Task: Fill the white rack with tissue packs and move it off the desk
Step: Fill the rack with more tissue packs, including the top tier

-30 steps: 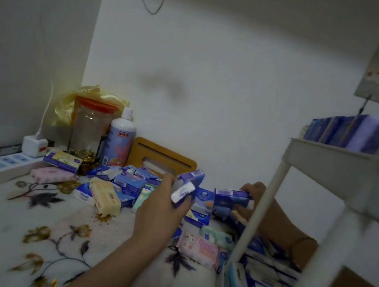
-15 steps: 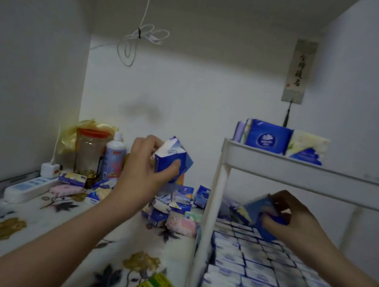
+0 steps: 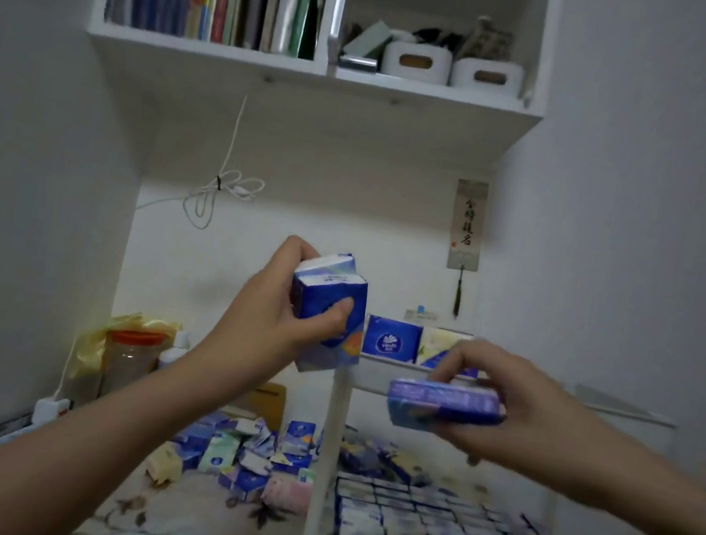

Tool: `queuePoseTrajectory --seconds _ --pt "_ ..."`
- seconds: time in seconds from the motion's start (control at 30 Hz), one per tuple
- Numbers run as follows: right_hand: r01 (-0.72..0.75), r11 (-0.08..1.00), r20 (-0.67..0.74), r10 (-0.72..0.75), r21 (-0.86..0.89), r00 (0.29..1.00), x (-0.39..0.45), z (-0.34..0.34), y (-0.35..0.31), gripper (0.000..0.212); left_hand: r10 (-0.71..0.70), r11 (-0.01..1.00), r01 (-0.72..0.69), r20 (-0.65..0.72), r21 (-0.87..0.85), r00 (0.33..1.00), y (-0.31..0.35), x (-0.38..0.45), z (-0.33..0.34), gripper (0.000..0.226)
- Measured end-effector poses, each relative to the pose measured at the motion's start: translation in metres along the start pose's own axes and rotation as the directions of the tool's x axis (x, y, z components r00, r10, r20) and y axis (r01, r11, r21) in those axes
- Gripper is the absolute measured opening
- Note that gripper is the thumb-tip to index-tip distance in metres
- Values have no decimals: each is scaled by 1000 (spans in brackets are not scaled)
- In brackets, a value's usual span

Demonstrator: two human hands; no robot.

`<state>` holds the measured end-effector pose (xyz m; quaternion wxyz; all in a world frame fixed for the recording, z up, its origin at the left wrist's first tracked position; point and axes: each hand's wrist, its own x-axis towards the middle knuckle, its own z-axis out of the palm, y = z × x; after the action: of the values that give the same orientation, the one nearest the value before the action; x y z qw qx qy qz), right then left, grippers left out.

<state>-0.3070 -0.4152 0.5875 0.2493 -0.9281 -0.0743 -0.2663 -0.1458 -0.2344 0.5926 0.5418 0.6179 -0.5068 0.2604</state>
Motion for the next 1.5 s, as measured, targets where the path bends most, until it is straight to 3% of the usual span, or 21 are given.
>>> queuePoseTrajectory --seconds 0.1,0.23,0.37,0.43,0.53,0.67,0.73,0.83,0.93,1.0,1.07,1.23,1.37,1.5 --pt "61 997 -6 -61 52 998 11 -31 -25 17 -24 999 27 107 -30 994 17 16 11 32" --pt "-28 997 0 28 78 1000 26 -63 -34 38 -91 993 103 199 -50 976 42 40 28 41" --pt "-53 997 -104 59 57 993 39 -80 -30 38 -195 970 222 238 -94 952 53 66 45 33" --pt "-32 997 -173 44 74 984 41 -84 -27 35 -239 933 289 233 -212 943 59 77 56 34" --pt "-30 980 -228 76 197 971 45 -83 -18 34 -309 839 380 233 -390 922 67 89 74 44" --pt "-30 868 -185 139 495 973 49 -81 -4 43 -323 794 427 295 -432 899 76 96 103 68" --pt "-46 851 -160 152 523 975 50 -87 5 40 -322 793 447 338 -414 884 77 98 113 74" --pt "-126 843 -94 204 523 974 51 -97 29 45 -277 880 410 443 -240 853 71 99 122 79" --pt "-261 849 -93 338 460 936 55 -100 60 62 -253 966 199 444 166 860 49 104 124 70" --pt "-369 842 -46 419 393 907 58 -98 79 64 -279 887 40 467 460 839 28 106 120 57" --pt "-452 816 23 477 360 879 64 -90 97 56 -369 801 -16 513 599 775 9 104 118 53" --pt "-548 793 79 549 265 832 90 -54 115 56 -468 750 25 504 661 726 -5 103 116 47" --pt "-599 768 93 595 228 798 103 -46 115 62 -438 783 41 503 621 745 -1 103 114 59" --pt "-609 790 119 599 75 792 100 -46 115 24 -351 740 -53 452 671 820 -1 100 106 73"
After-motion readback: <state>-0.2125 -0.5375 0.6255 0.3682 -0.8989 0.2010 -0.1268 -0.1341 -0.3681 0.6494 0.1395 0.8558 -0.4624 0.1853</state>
